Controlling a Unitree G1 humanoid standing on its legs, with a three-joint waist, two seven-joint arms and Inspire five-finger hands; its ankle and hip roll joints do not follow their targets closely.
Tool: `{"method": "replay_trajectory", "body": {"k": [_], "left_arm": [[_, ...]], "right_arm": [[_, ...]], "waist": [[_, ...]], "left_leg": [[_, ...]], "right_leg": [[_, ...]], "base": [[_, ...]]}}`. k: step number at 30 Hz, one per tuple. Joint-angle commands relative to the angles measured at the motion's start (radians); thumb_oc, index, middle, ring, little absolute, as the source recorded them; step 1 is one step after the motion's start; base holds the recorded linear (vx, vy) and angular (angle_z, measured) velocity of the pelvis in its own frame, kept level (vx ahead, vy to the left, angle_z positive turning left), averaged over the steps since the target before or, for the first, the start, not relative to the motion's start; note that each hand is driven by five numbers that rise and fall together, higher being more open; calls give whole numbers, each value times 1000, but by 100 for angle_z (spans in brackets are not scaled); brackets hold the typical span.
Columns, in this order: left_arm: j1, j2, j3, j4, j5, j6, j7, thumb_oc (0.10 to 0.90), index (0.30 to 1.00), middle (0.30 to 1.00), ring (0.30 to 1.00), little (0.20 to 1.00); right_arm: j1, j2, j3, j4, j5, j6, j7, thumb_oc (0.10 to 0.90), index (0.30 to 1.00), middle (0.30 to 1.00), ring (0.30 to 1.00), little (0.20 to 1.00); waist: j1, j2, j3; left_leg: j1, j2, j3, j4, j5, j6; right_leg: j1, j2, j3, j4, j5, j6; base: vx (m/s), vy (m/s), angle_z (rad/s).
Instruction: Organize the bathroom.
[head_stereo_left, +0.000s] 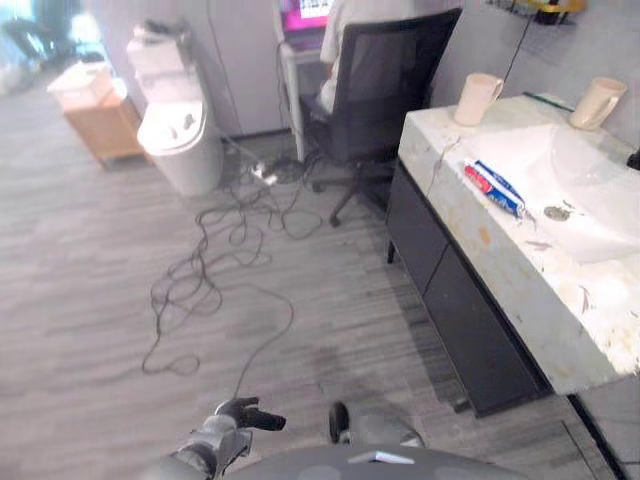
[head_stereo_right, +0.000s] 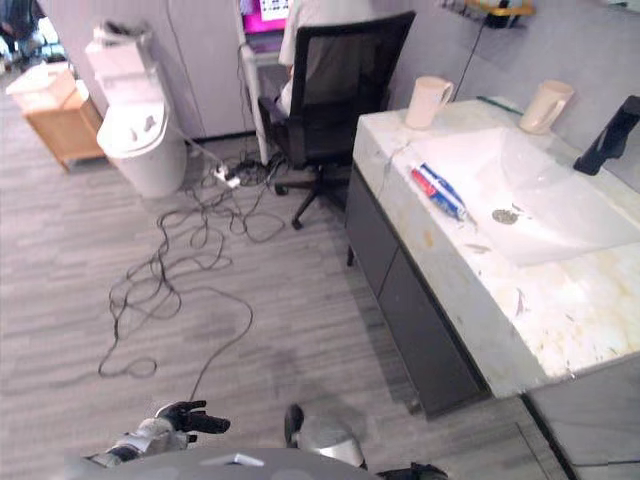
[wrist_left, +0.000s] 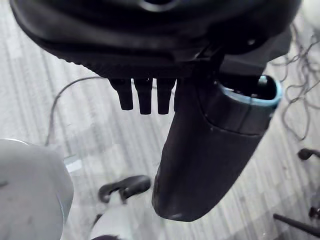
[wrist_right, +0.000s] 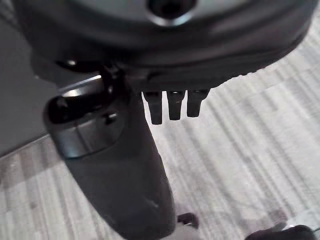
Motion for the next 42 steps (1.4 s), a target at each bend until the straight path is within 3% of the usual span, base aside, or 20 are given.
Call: {"method": "replay_trajectory", "body": {"k": [1,3,4,6,7,9,13,15,17,20,21,25,26,28,30,31,35,36,38,42], "left_arm": [[-58,66,2,-41,9,-24,78,800,900,900,900,900],[-49,65,8,-44,7,-30,92,800,900,900,900,900],[-32,69,9,-48,-19,-38,112,800,900,900,900,900],[-19,78,11,-50,-33,-45,122,800,900,900,900,900],[0,91,16,-50,-45,-65,124,800,900,900,900,900],[22,111,21,-39,-39,-85,130,800,900,900,900,900],[34,128,50,-19,26,-106,121,800,900,900,900,900],[26,143,13,-20,91,-101,109,800,900,900,900,900],[29,144,-27,-17,98,-97,105,800,900,900,900,900],[25,142,-52,-15,94,-91,91,800,900,900,900,900],[23,140,-56,-13,98,-86,94,800,900,900,900,900],[21,149,-47,-22,97,-97,104,800,900,900,900,900],[17,147,-48,-29,99,-92,118,800,900,900,900,900],[16,142,-48,-27,105,-97,128,800,900,900,900,900],[11,138,-48,-24,119,-100,130,800,900,900,900,900],[6,135,-46,-21,117,-96,118,800,900,900,900,900],[8,128,-39,-22,134,-96,87,800,900,900,900,900],[7,115,-53,-19,162,-108,78,800,900,900,900,900],[10,109,-53,-38,128,-84,76,800,900,900,900,900],[23,103,-61,-44,119,-90,97,800,900,900,900,900]], "right_arm": [[-26,-18,2,-12,-4,5,-11,800,900,900,900,900],[-41,-13,8,-6,-30,-4,-3,800,900,900,900,900],[-58,-6,21,2,-40,-17,-3,800,900,900,900,900],[-71,1,33,10,-36,-35,-1,800,900,900,900,900],[-90,9,41,16,-9,-71,-6,800,900,900,900,900],[-106,7,48,4,-11,-75,-6,800,900,900,900,900],[-104,10,51,-22,15,-73,-41,800,900,900,900,900],[-99,9,7,-37,119,-87,-87,800,900,900,900,900],[-89,7,-12,-38,78,-97,-75,800,900,900,900,900],[-80,-1,5,-51,20,-101,-75,800,900,900,900,900],[-80,-3,5,-52,13,-90,-61,800,900,900,900,900],[-62,21,24,-44,-9,-95,-35,800,900,900,900,900],[-52,24,29,-52,-13,-92,-30,800,900,900,900,900],[-45,30,30,-49,-18,-78,-20,800,900,900,900,900],[-36,33,25,-42,-6,-68,-15,800,900,900,900,900],[-27,30,16,-21,29,-64,-12,800,900,900,900,900],[-22,22,-3,-13,78,-77,-21,800,900,900,900,900],[-29,12,-9,-29,36,-85,-22,800,900,900,900,900],[-32,5,12,-58,42,-82,-36,800,900,900,900,900],[-73,17,39,-47,8,-115,-31,800,900,900,900,900]], "waist": [[21,-96,26],[45,-118,32],[70,-121,46],[88,-117,50],[115,-109,48],[141,-96,48],[149,-73,44],[138,-54,49],[122,-26,59],[107,2,76],[106,2,81],[82,-57,95],[80,-83,99],[78,-99,99],[72,-99,97],[66,-91,78],[51,-78,51],[54,-75,42],[77,-88,45],[122,-100,54]], "left_leg": [[-144,-58,119,5,252,137],[-225,16,118,-22,218,184],[-245,73,106,-127,198,213],[-246,91,82,-291,197,227],[-243,111,18,-556,204,233],[-226,160,-69,-758,276,209],[-220,193,-22,-745,284,192],[-194,158,-9,-689,256,208],[-140,131,8,-704,233,232],[-61,93,42,-722,195,258],[-36,81,58,-730,183,265],[67,9,129,-758,123,265],[97,-23,153,-765,93,258],[136,-45,180,-769,64,254],[171,-54,178,-773,38,260],[191,-67,140,-750,19,262],[179,-49,150,-616,72,224],[91,-40,144,-373,185,172],[-18,-43,117,-319,178,180],[-79,-25,41,-570,132,241]], "right_leg": [[-41,-52,95,1,33,103],[-10,-64,145,5,15,97],[20,-56,186,2,-10,93],[34,-50,216,3,-32,99],[46,-40,266,5,-58,115],[70,-33,320,5,-88,135],[96,-81,330,73,-152,178],[49,-132,300,204,-132,210],[-74,-166,271,442,-17,211],[-190,-181,217,633,51,195],[-202,-195,184,629,62,194],[-180,-135,19,203,33,226],[-178,-120,-82,54,89,246],[-197,-115,-148,-7,150,261],[-199,-107,-146,-57,169,254],[-178,-86,-107,-20,148,220],[-143,-76,-93,-24,115,182],[-80,-67,-50,-55,95,155],[-32,-76,-11,-62,73,150],[23,-56,133,-77,41,160]], "base": [[349,73,-89],[337,119,-107],[297,193,-98],[351,287,-124],[449,370,-119],[469,340,-119],[434,466,-102],[394,500,-30],[253,347,-39],[343,371,-58],[460,208,-39],[486,92,-49],[393,32,-43],[351,28,-56],[390,9,-53],[425,20,-7],[214,14,31],[283,18,4],[295,67,-46],[171,116,-131]]}}
